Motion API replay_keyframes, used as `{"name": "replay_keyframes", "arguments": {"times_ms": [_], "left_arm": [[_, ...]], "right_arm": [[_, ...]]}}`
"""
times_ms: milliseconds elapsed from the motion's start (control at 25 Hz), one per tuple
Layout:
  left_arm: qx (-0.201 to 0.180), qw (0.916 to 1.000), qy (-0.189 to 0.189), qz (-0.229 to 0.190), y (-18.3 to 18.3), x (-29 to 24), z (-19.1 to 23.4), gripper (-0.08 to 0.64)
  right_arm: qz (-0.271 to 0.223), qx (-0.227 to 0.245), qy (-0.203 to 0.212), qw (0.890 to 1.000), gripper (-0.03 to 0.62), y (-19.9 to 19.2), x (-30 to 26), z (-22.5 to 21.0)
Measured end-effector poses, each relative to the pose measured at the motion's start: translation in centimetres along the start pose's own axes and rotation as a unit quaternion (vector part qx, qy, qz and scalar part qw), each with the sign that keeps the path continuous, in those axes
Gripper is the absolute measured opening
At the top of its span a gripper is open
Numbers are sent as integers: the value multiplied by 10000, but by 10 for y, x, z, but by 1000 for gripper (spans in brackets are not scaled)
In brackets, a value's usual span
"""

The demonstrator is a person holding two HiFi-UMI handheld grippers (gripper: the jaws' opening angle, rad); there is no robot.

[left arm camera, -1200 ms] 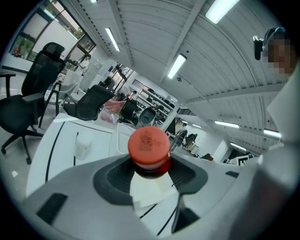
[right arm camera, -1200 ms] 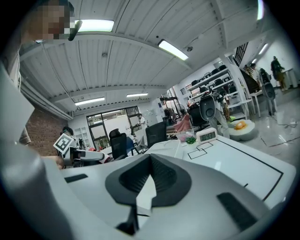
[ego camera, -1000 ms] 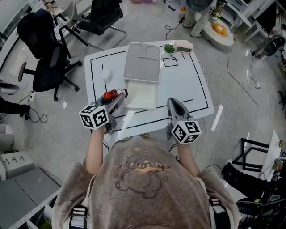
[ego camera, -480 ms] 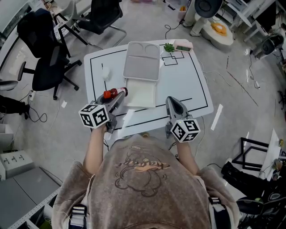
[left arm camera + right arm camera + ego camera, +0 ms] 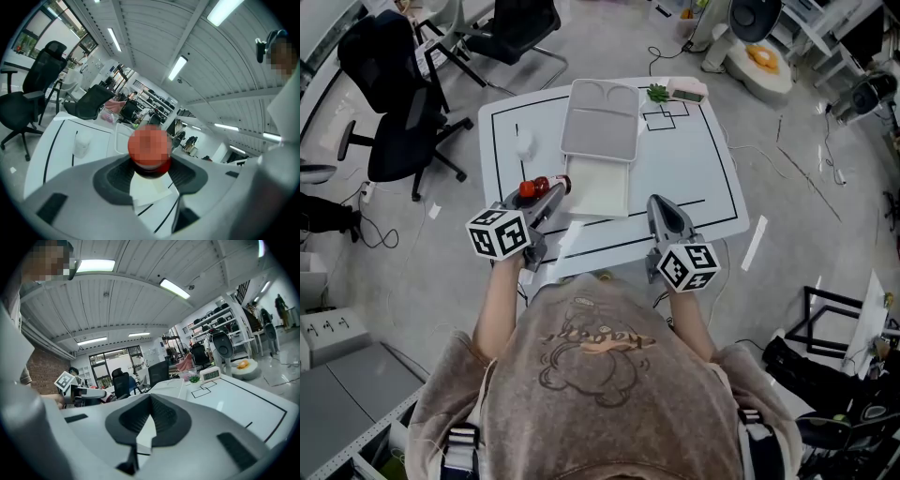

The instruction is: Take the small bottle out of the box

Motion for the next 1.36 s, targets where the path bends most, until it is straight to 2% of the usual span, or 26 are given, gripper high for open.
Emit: {"name": "replay_keyframes", "arguments": {"times_ms": [1360], "left_arm": [[211, 9996, -140, 93, -4, -7, -2, 225]], "right_arm": [[35, -46, -76, 10000, -3, -3, 3, -2]]}}
Point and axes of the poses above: the fingertips, and each gripper's own axes: x backward along the fingers, z to its left, y out of its top, the point moved 9 cm from there along x, backward along the fingers, and after that the axes turned 5 degrees about z, right-handed, at the moved point
